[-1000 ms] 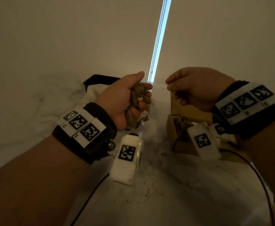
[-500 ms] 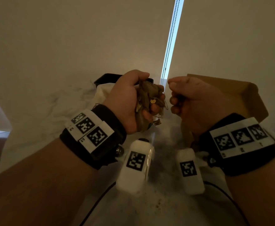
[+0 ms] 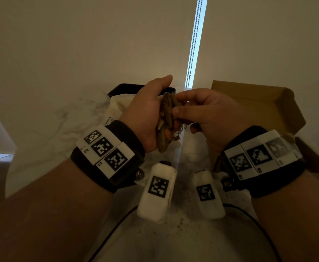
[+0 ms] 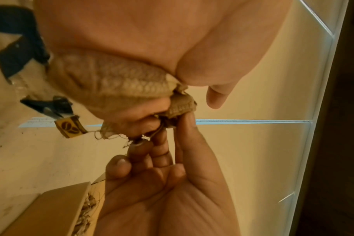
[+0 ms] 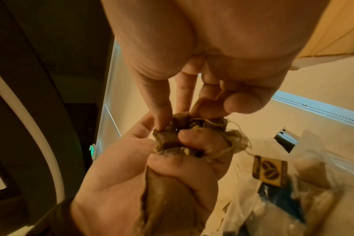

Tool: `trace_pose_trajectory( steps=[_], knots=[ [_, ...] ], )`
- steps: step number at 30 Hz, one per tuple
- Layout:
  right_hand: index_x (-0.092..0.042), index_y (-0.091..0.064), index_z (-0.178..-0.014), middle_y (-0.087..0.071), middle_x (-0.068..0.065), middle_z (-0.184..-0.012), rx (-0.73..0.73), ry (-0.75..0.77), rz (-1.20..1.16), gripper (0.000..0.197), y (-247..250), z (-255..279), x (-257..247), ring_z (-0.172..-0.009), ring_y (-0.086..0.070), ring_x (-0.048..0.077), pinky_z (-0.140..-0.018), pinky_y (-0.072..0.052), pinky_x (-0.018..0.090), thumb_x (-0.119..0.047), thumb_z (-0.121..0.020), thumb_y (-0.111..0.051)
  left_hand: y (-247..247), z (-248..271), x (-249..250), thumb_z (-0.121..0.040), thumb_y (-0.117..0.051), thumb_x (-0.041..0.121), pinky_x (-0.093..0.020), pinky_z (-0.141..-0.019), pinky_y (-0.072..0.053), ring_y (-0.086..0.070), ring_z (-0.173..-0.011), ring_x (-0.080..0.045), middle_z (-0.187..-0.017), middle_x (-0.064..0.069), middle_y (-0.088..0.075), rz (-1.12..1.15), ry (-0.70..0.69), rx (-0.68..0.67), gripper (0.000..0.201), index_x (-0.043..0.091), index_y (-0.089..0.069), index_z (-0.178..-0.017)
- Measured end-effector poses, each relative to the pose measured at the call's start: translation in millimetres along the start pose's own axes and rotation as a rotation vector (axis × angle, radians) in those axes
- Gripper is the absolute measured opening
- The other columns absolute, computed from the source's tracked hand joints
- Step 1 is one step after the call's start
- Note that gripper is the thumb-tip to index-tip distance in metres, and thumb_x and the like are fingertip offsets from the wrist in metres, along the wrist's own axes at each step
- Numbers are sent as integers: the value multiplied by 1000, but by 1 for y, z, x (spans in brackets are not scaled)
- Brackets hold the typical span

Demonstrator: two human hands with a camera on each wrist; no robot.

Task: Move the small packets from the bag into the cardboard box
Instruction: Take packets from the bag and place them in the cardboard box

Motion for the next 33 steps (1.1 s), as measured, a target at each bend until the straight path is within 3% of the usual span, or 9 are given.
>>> trace_pose_trajectory(
  steps=[3, 7, 10, 15, 21, 24, 27, 30, 33],
  knots=[
    [-26, -72, -91, -74, -1, -78, 25, -18, 45, 15, 3, -1, 5, -70, -66, 13, -56, -48, 27, -14, -83, -72, -1, 0, 0, -96, -42, 55, -17, -36, -37, -41, -55, -18, -73, -10, -37, -10, -6, -4, 50, 12, -47, -121],
    [-23, -70, -84, -71, 7, -83, 103, -33, 30, 11, 9, -4, 10, -71, -63, 18, -57, -49, 31, -13, -87, -68, 1, 1, 2, -100, -40, 51, -14, -37, -40, -53, -41, -15, -72, -12, -49, 4, -37, 30, 52, 3, -55, -116],
    [-19, -65, -83, -69, 8, -84, 155, -45, -7, 12, 13, -5, 13, -70, -61, 18, -59, -49, 32, -10, -90, -61, 10, -2, 2, -100, -41, 53, -16, -38, -41, -53, -47, -17, -77, -13, -55, -12, -44, 93, 68, -6, -59, -128],
    [-11, -60, -86, -67, 10, -82, 174, -105, -307, 15, 14, -7, 20, -67, -62, 17, -57, -51, 29, -6, -95, -49, 18, -7, 2, -98, -50, 46, -16, -36, -38, -50, -49, -14, -79, -11, -54, 32, -26, 149, 62, -2, -57, -135],
    [0, -61, -98, -68, 12, -83, 201, -150, -625, 22, 14, -7, 23, -64, -66, 17, -58, -56, 27, -6, -97, -40, 21, -12, -3, -96, -57, 27, -15, -33, -32, -43, -52, -8, -79, -3, -52, -9, 7, 135, 14, 12, -58, -98],
    [-4, -55, -108, -65, 19, -97, 237, -150, -728, 24, 20, -6, 21, -66, -68, 21, -60, -57, 31, 0, -96, -35, 29, -13, 0, -95, -61, 24, -15, -34, -32, -46, -51, -8, -71, -2, -56, -71, -23, 201, 15, 12, -61, -86],
    [-14, -59, -108, -64, 20, -104, 226, -143, -760, 41, 26, -5, 16, -68, -66, 20, -60, -56, 30, 6, -92, -27, 37, -12, 11, -96, -60, 23, -15, -35, -33, -48, -53, -10, -71, 0, -60, -87, -105, 270, 13, 13, -67, -92],
    [-6, -62, -104, -64, 17, -98, 190, -124, -820, 36, 25, -3, 10, -69, -63, 22, -61, -55, 29, 3, -91, -29, 43, -14, 17, -96, -60, 24, -17, -36, -34, -47, -53, -10, -69, 0, -59, -110, -159, 300, 14, 13, -67, -92],
    [-2, -62, -96, -68, 13, -82, 182, -107, -852, 22, 25, -1, 5, -66, -63, 21, -60, -55, 28, -9, -95, -41, 48, -15, 20, -95, -63, 30, -18, -36, -34, -46, -52, -10, -63, 0, -56, -143, -166, 312, 24, 13, -63, -78]
  ],
)
Point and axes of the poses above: each hand's wrist, its own z-axis away from the middle knuckle, its own y-axis out of the back of the hand, x = y × z, the point moved 9 cm from there along -z, towards the middle knuckle
